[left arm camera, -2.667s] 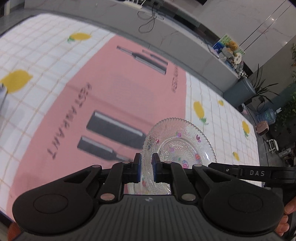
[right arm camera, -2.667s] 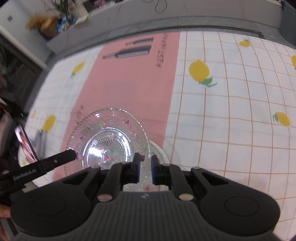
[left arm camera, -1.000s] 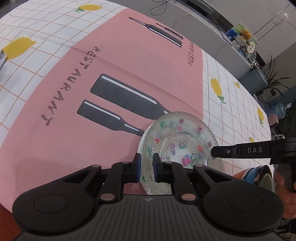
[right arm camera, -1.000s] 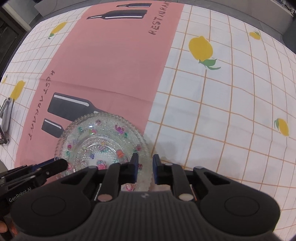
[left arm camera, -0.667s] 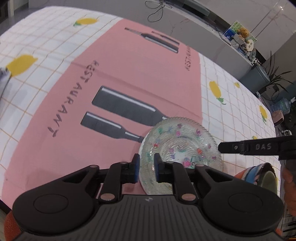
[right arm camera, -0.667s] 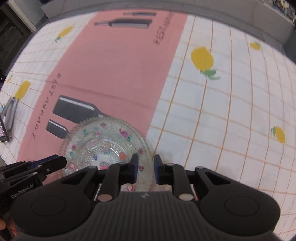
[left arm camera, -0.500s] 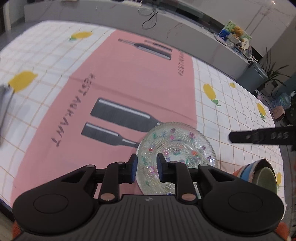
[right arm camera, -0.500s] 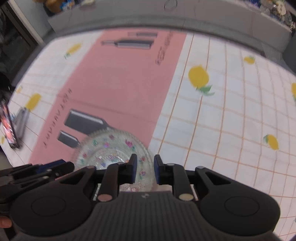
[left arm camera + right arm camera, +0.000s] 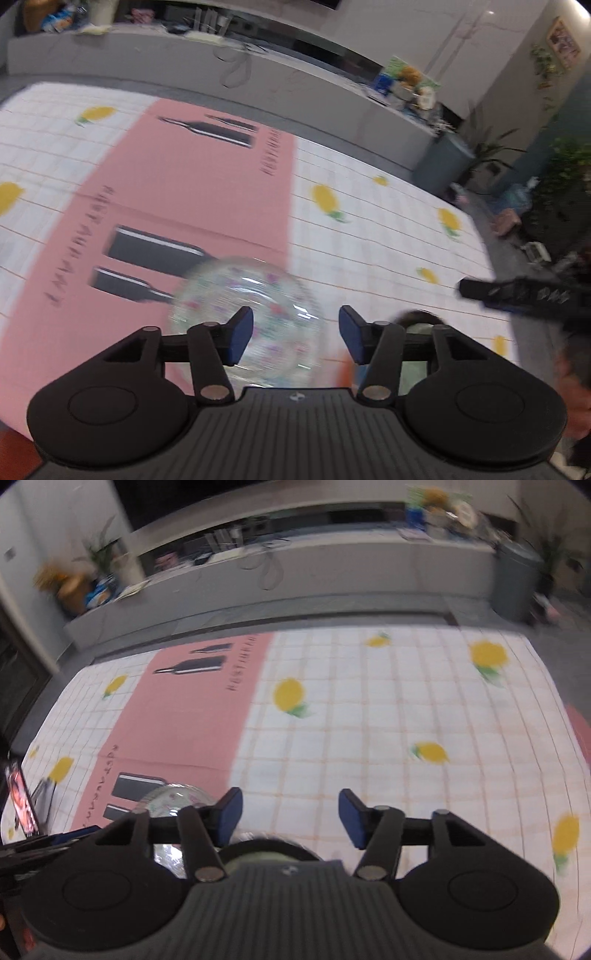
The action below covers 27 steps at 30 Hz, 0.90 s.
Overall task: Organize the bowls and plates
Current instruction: 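Open both tools to release the second glass plate, then move both tools to the steel bowl stack and grasp its rim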
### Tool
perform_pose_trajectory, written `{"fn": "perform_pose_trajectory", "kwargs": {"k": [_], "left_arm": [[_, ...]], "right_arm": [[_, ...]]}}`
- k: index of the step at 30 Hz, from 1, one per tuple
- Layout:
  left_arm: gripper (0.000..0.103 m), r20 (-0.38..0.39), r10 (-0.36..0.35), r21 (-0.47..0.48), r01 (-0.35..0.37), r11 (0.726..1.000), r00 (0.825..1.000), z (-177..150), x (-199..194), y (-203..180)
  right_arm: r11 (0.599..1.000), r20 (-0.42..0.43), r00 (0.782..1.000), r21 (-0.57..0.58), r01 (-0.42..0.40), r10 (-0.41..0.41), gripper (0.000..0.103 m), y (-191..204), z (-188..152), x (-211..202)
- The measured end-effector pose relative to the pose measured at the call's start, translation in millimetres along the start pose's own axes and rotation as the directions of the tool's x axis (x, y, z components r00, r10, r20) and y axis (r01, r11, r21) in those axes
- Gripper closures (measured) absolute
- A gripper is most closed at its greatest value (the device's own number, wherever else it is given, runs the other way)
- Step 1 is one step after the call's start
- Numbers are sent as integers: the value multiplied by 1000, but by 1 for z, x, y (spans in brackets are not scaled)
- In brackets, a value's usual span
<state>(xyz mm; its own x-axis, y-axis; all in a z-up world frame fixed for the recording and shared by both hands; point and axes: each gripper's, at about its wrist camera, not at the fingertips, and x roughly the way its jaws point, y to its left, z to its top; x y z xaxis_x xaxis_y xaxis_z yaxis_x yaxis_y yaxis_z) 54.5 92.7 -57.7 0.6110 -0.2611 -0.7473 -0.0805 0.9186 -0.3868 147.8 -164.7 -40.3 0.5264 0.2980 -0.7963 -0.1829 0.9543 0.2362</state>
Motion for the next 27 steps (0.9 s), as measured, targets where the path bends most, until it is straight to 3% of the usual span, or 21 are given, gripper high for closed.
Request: {"fn": "perform_pose_trajectory", "kwargs": {"k": [5, 13, 21, 27], "left_arm": [[32, -58, -114, -50, 111, 993, 992, -14, 21, -15], [30, -146, -118, -141, 97, 985, 982, -33, 59, -15], [31, -204, -153, -221, 107, 969, 967, -43, 83, -10], [36, -226, -155, -242, 99, 965, 962, -45, 94, -11]], "right_arm": [[984, -46, 998, 178, -29, 38, 38, -35, -33, -2], [937, -133, 985, 344, -62, 114, 37, -57, -78, 20], [876, -175, 960, 469, -113, 218, 38, -63, -96, 46], [870, -184, 960, 483, -101, 214, 49, -64, -97, 53]]}}
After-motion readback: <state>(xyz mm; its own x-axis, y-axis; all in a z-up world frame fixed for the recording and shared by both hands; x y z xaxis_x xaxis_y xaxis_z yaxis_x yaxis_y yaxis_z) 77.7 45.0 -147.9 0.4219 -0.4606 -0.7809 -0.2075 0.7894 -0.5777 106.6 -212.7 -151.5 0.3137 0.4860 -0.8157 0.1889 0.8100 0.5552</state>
